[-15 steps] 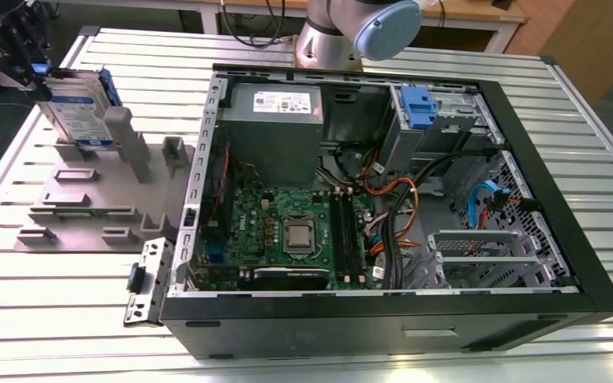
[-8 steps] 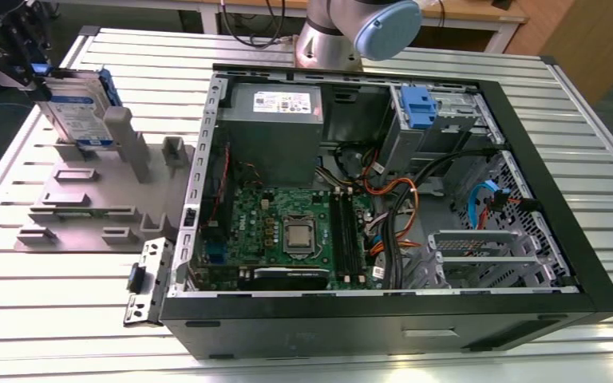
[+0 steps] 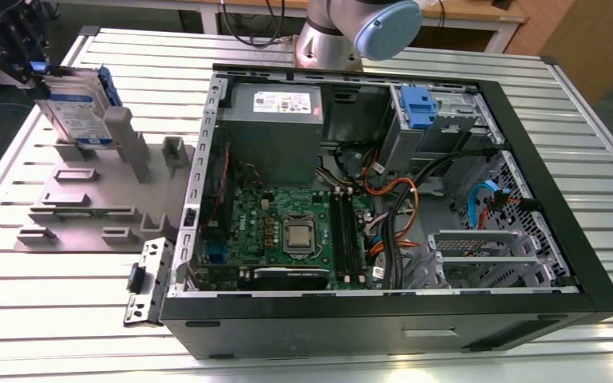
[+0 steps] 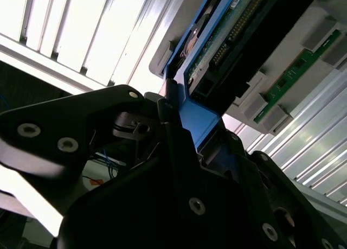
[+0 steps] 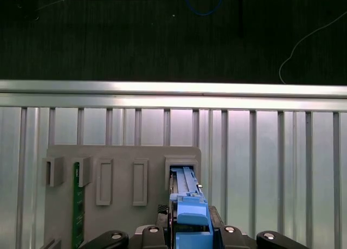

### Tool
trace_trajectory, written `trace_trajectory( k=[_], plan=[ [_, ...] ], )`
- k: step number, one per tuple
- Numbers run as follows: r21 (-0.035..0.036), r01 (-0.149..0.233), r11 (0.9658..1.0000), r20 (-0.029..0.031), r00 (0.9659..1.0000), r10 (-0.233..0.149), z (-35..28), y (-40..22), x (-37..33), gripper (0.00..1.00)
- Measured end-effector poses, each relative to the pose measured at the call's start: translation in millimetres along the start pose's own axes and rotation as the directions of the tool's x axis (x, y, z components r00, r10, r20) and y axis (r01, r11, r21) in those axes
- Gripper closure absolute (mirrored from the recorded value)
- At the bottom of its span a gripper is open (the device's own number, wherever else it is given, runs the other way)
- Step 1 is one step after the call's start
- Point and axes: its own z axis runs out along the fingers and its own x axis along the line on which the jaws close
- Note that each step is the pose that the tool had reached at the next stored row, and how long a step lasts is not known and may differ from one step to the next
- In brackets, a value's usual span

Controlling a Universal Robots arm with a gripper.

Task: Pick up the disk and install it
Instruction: 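Pick up the disk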

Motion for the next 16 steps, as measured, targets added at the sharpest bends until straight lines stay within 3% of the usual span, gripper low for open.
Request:
trace_trajectory(
  k=[16],
  plan=[
    [0.0001, 0.0, 1.0, 0.0001, 1.0, 0.0, -4.0, 0.1, -0.1, 0.64]
  ],
)
